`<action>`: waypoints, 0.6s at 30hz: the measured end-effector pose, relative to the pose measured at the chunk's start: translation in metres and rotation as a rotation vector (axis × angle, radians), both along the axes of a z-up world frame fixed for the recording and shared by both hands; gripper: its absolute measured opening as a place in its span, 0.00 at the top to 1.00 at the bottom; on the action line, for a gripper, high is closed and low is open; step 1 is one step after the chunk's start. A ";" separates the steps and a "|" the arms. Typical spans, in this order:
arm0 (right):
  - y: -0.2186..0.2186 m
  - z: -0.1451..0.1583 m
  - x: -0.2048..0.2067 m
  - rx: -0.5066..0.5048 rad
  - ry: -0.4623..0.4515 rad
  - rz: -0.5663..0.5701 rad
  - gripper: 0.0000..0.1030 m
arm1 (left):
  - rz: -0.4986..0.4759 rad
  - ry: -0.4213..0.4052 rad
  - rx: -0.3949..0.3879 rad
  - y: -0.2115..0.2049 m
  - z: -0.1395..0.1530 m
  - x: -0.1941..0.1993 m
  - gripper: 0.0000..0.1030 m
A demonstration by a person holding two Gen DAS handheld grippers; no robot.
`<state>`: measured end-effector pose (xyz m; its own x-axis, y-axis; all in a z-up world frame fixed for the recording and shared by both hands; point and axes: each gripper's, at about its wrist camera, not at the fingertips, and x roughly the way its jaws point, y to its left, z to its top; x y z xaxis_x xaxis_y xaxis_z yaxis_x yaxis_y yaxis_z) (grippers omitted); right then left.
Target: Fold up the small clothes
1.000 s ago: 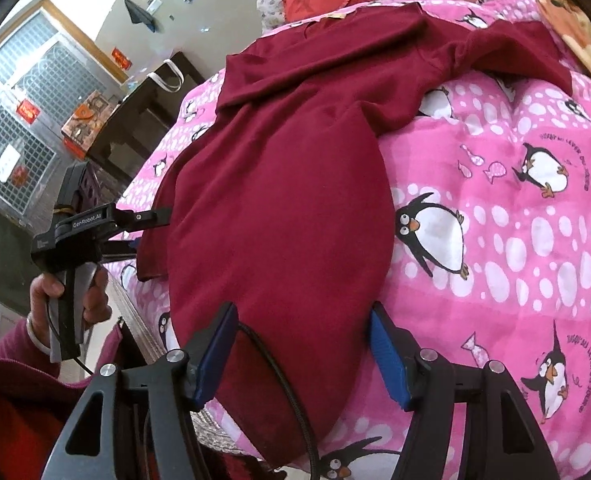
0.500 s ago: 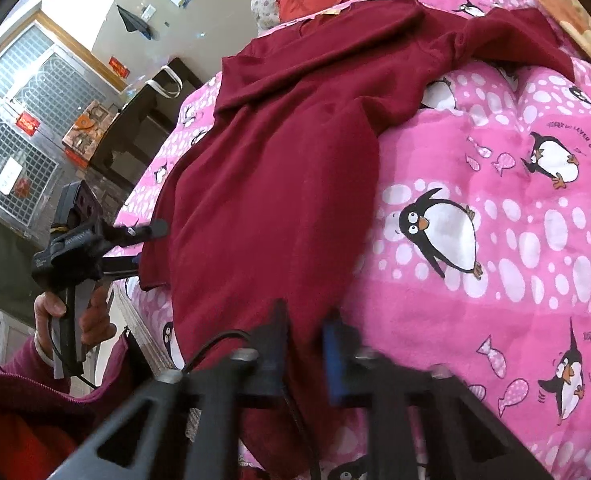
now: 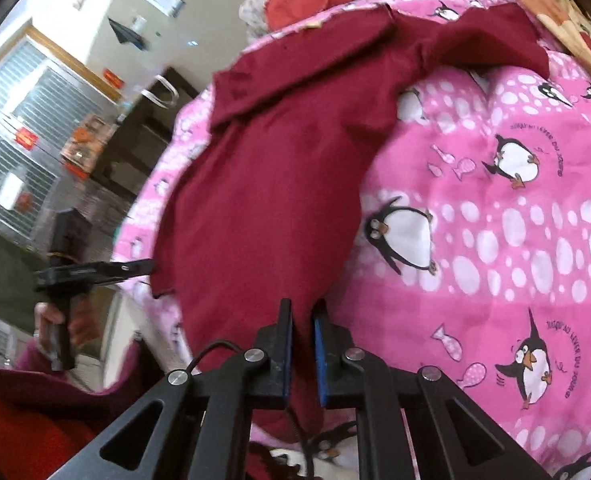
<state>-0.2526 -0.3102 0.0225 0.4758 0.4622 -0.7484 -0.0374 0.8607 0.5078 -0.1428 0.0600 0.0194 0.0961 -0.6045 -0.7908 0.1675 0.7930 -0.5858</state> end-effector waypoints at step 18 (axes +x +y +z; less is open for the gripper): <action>0.021 -0.011 0.011 0.028 0.024 0.004 0.91 | -0.076 -0.064 0.078 -0.056 -0.008 0.008 0.94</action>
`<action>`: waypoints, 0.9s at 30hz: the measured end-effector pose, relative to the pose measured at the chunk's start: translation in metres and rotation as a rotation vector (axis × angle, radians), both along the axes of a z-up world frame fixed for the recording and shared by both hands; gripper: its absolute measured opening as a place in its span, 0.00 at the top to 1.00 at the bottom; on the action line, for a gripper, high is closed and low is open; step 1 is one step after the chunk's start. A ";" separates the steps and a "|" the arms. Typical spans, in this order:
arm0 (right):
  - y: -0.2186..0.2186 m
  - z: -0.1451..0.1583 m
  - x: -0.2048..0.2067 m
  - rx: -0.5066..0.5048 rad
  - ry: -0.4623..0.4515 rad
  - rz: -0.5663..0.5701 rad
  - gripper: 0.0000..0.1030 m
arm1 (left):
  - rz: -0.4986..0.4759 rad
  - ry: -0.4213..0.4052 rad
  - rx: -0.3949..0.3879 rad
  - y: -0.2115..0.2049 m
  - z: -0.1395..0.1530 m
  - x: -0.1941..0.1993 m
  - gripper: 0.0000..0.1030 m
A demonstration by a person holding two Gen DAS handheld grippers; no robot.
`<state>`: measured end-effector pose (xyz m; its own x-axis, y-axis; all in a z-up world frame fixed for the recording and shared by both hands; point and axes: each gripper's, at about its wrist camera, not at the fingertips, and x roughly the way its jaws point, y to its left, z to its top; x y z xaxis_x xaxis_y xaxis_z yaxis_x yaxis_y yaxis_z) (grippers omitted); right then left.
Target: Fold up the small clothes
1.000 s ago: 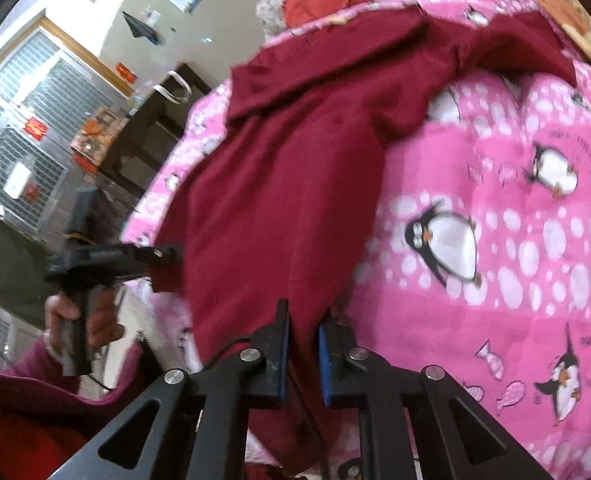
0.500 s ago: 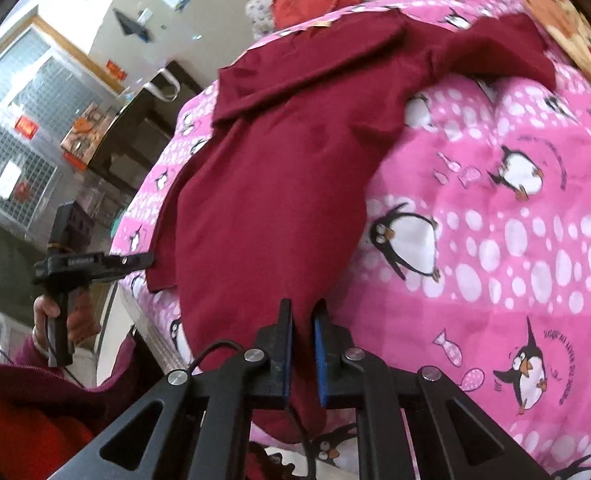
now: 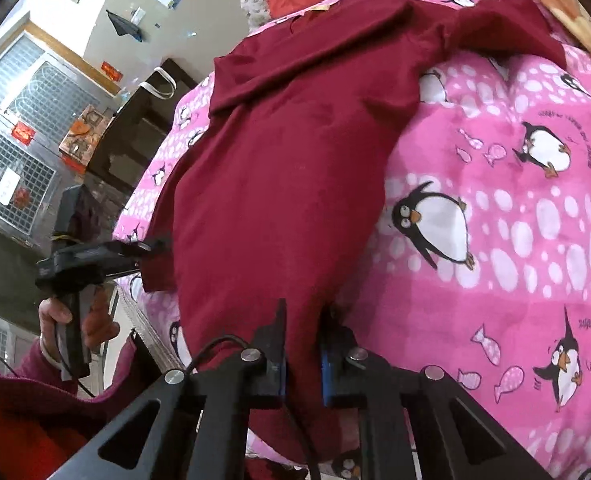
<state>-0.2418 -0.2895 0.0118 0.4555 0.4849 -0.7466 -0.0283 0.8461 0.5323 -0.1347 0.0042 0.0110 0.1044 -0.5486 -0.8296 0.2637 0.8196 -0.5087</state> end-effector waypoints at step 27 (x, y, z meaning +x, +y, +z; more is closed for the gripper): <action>-0.134 0.083 0.090 -0.305 -0.131 -0.382 0.53 | 0.220 -0.152 0.093 0.095 0.060 0.029 0.42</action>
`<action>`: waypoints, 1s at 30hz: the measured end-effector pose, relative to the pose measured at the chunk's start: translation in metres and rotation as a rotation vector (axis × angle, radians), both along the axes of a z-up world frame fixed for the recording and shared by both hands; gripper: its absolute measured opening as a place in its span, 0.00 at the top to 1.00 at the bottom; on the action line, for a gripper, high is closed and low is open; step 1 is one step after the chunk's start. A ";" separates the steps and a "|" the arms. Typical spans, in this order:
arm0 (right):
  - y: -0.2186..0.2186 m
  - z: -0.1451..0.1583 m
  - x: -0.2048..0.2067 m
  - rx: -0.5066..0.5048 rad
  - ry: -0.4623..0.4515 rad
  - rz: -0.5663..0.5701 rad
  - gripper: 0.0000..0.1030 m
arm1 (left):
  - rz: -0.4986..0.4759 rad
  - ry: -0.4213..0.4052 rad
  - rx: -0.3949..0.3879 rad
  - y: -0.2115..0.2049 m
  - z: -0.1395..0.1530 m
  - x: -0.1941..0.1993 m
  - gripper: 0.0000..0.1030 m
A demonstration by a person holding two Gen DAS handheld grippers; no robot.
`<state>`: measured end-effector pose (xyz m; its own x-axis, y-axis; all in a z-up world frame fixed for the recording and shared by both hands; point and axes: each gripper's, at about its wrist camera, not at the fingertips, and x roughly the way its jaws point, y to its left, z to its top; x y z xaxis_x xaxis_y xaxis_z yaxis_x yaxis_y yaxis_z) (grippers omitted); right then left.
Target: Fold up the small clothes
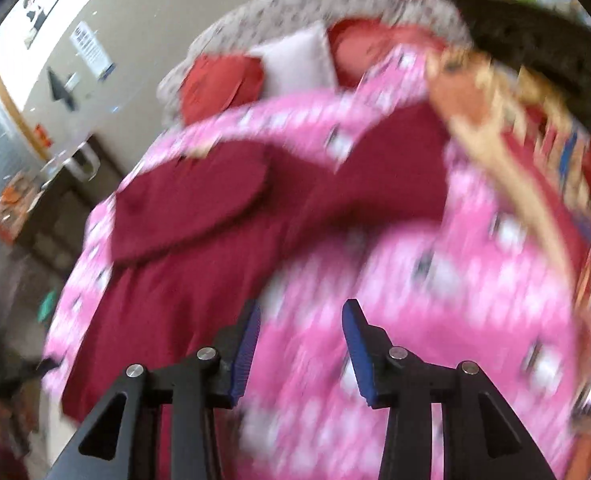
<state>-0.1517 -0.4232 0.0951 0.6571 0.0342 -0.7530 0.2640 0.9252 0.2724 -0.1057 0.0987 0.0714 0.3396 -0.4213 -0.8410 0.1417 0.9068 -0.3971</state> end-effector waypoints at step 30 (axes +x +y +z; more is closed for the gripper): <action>-0.001 0.061 0.152 0.047 -0.210 0.161 0.93 | -0.117 -0.039 -0.090 -0.102 0.004 0.059 0.42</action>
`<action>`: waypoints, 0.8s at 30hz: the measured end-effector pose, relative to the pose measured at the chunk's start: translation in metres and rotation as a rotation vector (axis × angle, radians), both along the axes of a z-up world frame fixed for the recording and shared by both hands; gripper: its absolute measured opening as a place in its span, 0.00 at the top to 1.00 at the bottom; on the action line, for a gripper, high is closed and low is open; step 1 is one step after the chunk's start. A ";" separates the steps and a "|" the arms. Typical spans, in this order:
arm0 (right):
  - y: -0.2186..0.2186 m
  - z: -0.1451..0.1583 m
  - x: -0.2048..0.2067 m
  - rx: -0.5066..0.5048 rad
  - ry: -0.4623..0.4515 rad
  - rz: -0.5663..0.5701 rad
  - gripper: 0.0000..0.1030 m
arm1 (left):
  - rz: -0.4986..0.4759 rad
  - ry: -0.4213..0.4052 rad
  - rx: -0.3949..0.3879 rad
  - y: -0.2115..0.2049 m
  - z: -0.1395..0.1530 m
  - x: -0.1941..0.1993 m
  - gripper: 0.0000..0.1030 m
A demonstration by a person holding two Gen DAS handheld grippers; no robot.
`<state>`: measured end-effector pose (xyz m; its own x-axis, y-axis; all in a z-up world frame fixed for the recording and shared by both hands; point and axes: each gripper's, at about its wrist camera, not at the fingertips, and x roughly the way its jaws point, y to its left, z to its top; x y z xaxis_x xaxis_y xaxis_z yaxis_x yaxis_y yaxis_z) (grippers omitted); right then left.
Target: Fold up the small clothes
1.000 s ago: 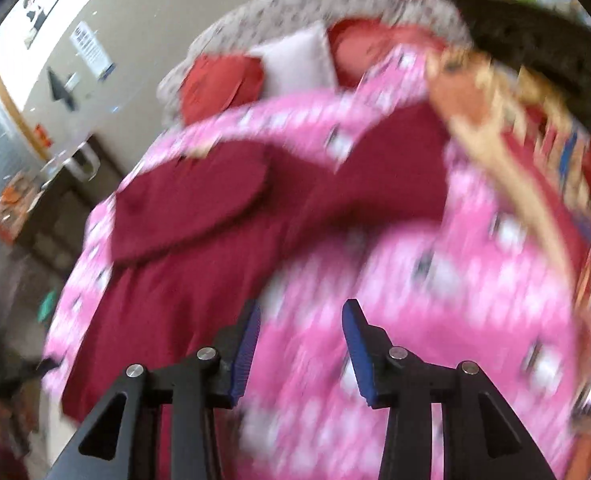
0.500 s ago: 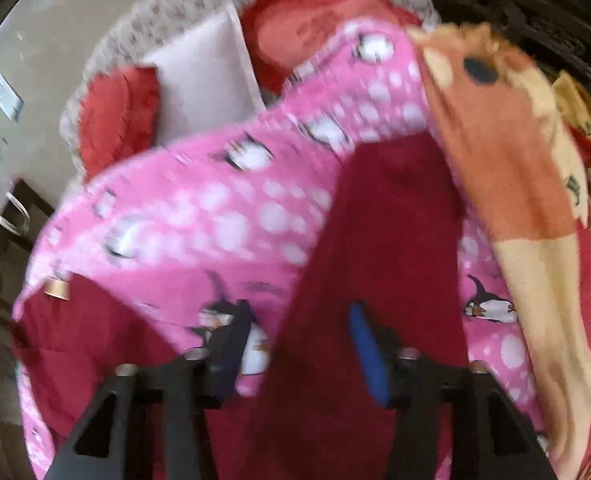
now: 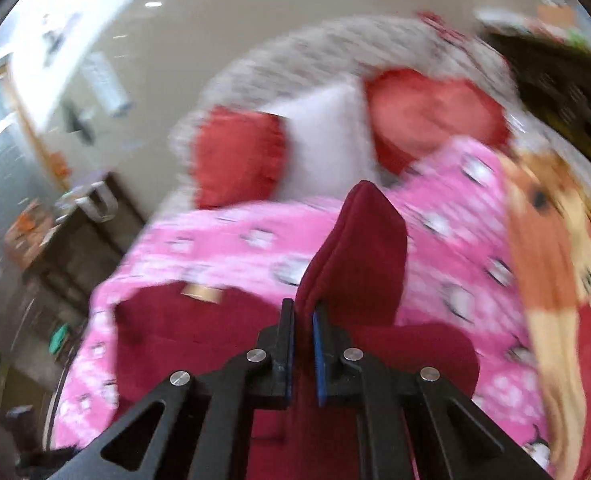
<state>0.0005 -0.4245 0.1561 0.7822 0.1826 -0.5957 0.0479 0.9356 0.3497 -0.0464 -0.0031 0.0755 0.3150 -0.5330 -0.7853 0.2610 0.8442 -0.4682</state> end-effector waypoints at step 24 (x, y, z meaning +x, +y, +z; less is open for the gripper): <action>0.097 -0.075 -0.055 0.091 0.109 0.238 0.53 | 0.026 -0.084 -0.076 -0.054 0.014 0.128 0.35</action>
<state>-0.0544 -0.3279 0.0815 0.6429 0.4096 -0.6472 -0.1272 0.8903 0.4372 0.0815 -0.0575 0.0893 0.3924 -0.5810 -0.7130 0.2805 0.8139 -0.5088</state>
